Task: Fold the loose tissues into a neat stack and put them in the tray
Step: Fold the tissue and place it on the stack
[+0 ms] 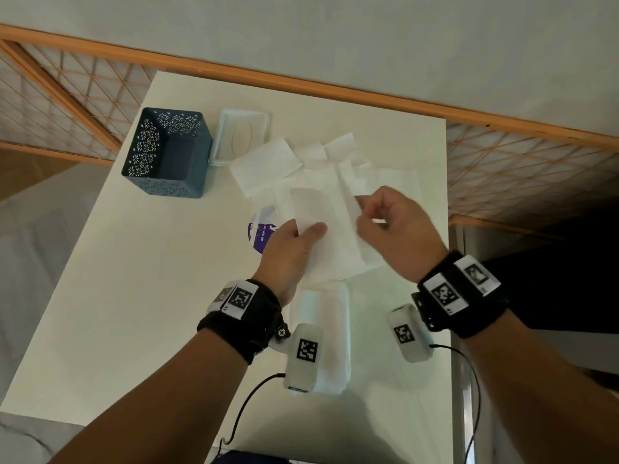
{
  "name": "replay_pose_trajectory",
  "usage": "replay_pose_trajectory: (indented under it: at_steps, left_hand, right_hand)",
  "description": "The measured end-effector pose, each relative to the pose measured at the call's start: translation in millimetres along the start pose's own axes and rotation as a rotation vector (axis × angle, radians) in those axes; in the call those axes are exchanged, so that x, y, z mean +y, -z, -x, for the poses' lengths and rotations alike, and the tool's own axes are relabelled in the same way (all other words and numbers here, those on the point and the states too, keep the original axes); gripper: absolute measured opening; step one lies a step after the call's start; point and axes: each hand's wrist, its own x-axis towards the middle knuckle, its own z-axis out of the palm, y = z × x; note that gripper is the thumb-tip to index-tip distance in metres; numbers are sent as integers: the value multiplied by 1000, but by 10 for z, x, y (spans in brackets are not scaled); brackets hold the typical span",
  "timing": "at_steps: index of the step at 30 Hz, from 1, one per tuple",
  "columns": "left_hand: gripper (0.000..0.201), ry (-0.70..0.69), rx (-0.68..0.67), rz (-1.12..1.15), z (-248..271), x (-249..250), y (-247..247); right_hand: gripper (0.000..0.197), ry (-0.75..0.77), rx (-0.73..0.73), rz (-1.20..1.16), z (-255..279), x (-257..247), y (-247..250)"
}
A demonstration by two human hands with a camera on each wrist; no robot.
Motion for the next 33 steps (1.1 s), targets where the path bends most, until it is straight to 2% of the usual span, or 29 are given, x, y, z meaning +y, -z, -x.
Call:
replay_pose_trajectory:
  at_steps: [3, 6, 8, 12, 14, 16, 19, 21, 23, 25, 27, 28, 30, 33]
  left_hand:
    - [31, 1, -23, 41, 77, 9, -41]
    - [48, 13, -53, 122, 149, 46, -58]
    - [51, 10, -39, 122, 141, 29, -48]
    - [22, -7, 81, 35, 116, -27, 21]
    - [19, -11, 132, 17, 123, -36, 90]
    - [20, -29, 148, -16, 168, -45, 180]
    - [17, -51, 89, -135, 294, -99, 351]
    - [16, -27, 22, -187, 429, -143, 433]
    - [21, 34, -39, -225, 545, -238, 488]
    - [30, 78, -70, -339, 636, -372, 507]
    - [26, 77, -79, -483, 681, -507, 496]
    - [25, 62, -93, -564, 690, -559, 486]
    - [34, 15, -106, -737, 690, -637, 482]
    - [41, -50, -30, -927, 690, -681, 483]
  right_hand:
    - [14, 53, -76, 150, 99, 45, -208]
    - [17, 67, -105, 219, 190, 31, -356]
    - [18, 80, -117, 218, 239, 35, -429]
    - [17, 76, -180, 221, 301, 50, -486]
    - [14, 31, -190, 151, 278, 47, -449]
    - [13, -18, -111, 121, 165, 101, -366]
    - [15, -142, 78, 181, -141, 383, -207]
    - [10, -274, 99, 247, -353, 634, -122]
    - [10, -398, 62, 342, -538, 855, -87]
    - [23, -473, 23, 432, -684, 982, -105]
    - [37, -520, 28, 477, -798, 1031, -145]
    - [44, -542, 39, 463, -851, 1046, -171]
    - [56, -572, 77, 417, -957, 1061, -219]
    - [73, -593, 114, 414, -1102, 1098, -307]
